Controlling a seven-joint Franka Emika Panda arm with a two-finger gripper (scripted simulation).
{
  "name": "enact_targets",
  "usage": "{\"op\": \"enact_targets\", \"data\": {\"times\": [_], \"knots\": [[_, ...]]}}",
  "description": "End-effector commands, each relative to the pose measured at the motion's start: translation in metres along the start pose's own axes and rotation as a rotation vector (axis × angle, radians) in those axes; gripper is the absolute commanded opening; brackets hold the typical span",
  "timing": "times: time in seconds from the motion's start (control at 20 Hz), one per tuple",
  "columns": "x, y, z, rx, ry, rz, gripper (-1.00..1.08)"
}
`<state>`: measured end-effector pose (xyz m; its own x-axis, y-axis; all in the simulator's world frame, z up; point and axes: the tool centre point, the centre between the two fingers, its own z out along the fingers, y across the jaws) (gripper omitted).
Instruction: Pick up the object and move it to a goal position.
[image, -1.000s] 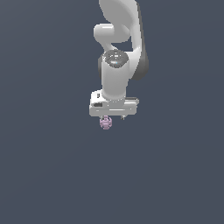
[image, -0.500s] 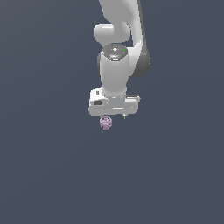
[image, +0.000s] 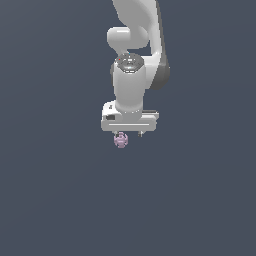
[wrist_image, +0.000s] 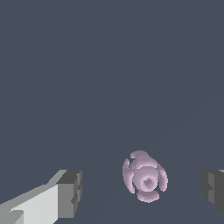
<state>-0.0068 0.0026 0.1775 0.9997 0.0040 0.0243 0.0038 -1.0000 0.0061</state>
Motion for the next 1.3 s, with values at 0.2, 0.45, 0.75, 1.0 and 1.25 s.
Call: {"op": "enact_targets", "data": {"times": [0.2,0.45,0.75,1.0,1.25], "knots": [[-0.010,0.006,0.017,0.004,-0.006,0.127,1.00],[-0.023,0.013,0.036,0.007,-0.012,0.275,1.00],[-0.041,0.024,0.059,0.006,-0.019,0.468,1.00],[-0.054,0.031,0.073,0.002,-0.023,0.592,1.00],[-0.062,0.036,0.081,-0.001,-0.025,0.674,1.00]]}}
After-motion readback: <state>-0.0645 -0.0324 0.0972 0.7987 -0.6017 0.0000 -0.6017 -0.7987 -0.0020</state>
